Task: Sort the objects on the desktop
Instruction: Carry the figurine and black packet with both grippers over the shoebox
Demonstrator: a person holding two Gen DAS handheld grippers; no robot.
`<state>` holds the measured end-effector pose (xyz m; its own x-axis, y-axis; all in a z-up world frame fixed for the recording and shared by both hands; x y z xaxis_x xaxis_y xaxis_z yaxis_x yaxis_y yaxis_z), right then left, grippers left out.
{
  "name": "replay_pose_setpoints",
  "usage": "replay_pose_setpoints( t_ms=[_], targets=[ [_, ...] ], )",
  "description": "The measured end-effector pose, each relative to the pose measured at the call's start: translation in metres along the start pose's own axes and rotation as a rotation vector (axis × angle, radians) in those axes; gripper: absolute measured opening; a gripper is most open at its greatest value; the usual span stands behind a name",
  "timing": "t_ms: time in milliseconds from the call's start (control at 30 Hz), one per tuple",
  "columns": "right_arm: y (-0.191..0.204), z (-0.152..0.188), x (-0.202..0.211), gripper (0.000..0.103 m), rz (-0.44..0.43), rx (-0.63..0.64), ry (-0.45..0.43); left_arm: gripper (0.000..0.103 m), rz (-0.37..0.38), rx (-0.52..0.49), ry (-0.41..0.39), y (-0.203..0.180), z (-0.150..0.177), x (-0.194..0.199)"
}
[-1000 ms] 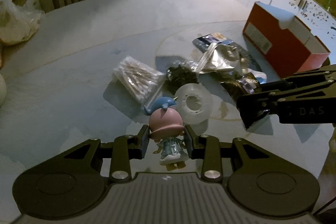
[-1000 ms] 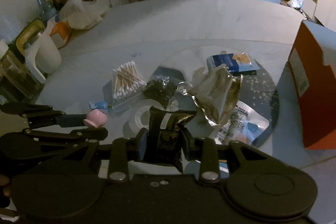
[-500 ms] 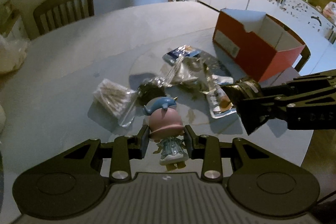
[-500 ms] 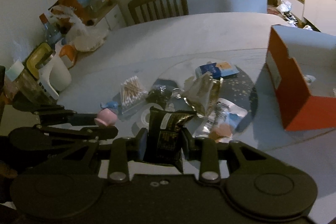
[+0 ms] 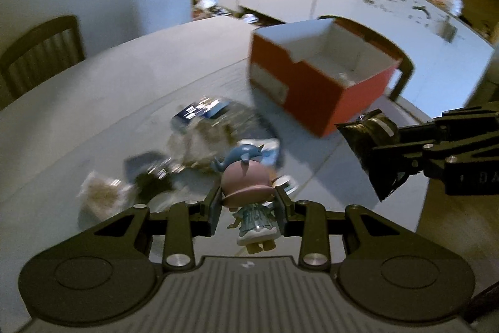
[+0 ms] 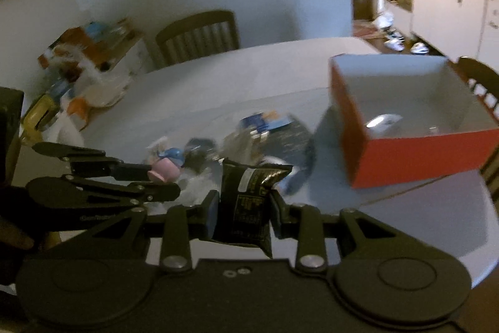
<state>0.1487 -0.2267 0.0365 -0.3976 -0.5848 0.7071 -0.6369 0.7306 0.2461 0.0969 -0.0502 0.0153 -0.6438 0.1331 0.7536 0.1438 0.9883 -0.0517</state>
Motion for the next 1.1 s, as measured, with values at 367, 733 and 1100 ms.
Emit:
replay_pose_setpoints(
  t_ms=[367, 733, 1100],
  targets=[
    [-0.059, -0.013, 0.040, 0.032, 0.112, -0.071, -0.090, 0.034, 0.120, -0.083, -0.029, -0.046, -0.056, -0.031],
    [-0.119, -0.029, 0.051, 0.032, 0.179, -0.132, -0.125, 0.034, 0.167, -0.131, -0.003, -0.082, -0.091, -0.066],
    [-0.184, -0.054, 0.041, 0.032, 0.180, -0.148, -0.133, 0.034, 0.136, -0.142, -0.011, -0.102, -0.126, -0.094]
  ],
)
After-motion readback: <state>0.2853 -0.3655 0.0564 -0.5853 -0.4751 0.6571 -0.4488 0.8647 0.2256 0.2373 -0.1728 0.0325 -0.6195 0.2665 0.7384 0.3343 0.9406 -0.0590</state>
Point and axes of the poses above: each gripper's, at about its wrist camera, not at the fingertips, and x roughly against the way its jaws point, y to its left, z to its underside, the point moved 1 cm from there along -x, roughly the way its jaws point, and after that the axes turned 3 degrees about -x, right-handed, at the moved point
